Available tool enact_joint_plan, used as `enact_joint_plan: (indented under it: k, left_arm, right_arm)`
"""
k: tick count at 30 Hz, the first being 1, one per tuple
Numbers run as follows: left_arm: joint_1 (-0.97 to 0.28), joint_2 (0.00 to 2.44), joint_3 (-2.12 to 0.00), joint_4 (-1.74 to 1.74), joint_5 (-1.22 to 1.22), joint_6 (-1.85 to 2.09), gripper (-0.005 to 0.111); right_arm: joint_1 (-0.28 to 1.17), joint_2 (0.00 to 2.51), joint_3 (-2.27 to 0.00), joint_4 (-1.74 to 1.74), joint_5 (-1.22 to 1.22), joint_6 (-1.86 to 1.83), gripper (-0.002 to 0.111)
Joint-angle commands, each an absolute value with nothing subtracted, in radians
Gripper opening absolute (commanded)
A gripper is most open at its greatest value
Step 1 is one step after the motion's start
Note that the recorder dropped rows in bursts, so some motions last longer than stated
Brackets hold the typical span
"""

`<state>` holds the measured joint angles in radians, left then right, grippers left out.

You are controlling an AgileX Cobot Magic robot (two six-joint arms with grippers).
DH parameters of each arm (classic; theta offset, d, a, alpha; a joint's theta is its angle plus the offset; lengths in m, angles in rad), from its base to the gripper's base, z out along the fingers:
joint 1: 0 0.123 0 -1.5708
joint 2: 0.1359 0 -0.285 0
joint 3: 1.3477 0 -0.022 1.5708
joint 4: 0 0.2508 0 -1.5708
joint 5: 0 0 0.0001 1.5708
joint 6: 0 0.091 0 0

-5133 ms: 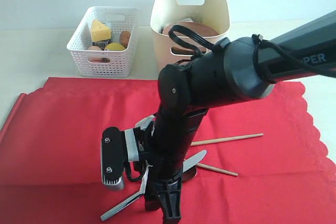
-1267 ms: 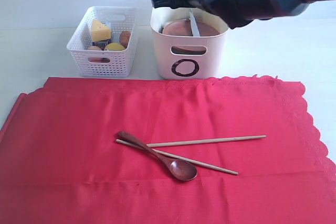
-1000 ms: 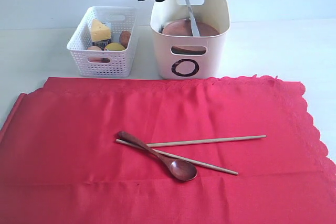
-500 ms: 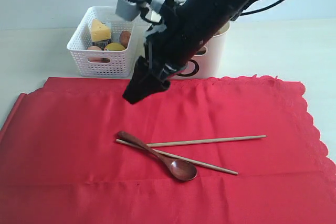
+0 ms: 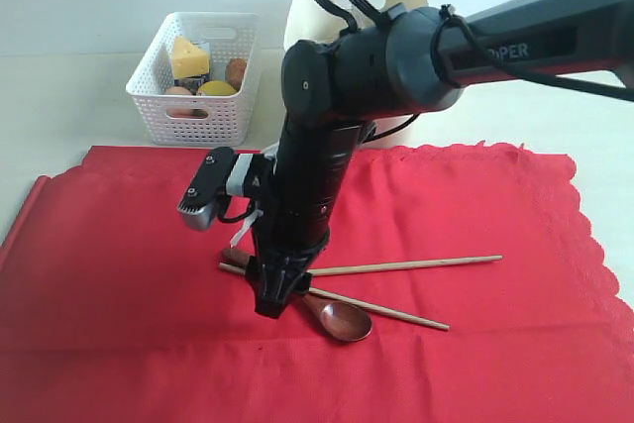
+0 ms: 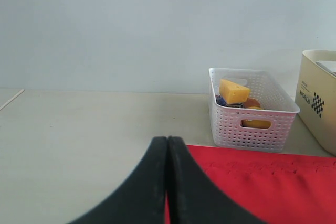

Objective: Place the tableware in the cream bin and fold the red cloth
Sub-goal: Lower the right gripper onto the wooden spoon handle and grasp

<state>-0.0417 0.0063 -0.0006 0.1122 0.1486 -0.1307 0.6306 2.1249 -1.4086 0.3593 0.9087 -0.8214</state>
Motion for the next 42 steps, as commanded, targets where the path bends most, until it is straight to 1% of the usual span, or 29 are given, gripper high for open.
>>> enact_joint_plan:
  k: [1,8,11,13,17,18,22,31,42]
  left_arm:
    - [-0.040,0.000,0.000,0.111,0.144,-0.133,0.001]
    - [-0.040,0.000,0.000,0.111,0.144,-0.133,0.001]
    - [-0.040,0.000,0.000,0.111,0.144,-0.133,0.001]
    - [-0.040,0.000,0.000,0.111,0.144,-0.133,0.001]
    - [-0.040,0.000,0.000,0.111,0.144,-0.133,0.001]
    - [-0.040,0.000,0.000,0.111,0.144,-0.133,0.001]
    - [-0.040,0.000,0.000,0.111,0.144,-0.133,0.001]
    - [-0.040,0.000,0.000,0.111,0.144,-0.133,0.001]
    - [-0.040,0.000,0.000,0.111,0.144,-0.133,0.001]
  right_arm:
    - [0.632,2.138,-1.412,0.330,0.867,-0.808,0.056]
    - [0.632,2.176,-1.412,0.260,0.821,-0.773,0.056]
    - [0.632,2.186,-1.412,0.254,0.816,-0.773,0.051]
    - [0.632,2.187,-1.412,0.252,0.816,-0.773,0.044]
    - [0.632,2.187,-1.412,0.252,0.813,-0.773,0.025]
    - [0.632,2.187,-1.412,0.252,0.813,-0.773,0.017]
    - [0.632,2.185,-1.412,0.252,0.815,-0.773,0.004]
    - [0.632,2.082,-1.412,0.254,0.817,-0.771,0.003]
    - [0.632,2.064,-1.412,0.254,0.817,-0.755,0.003]
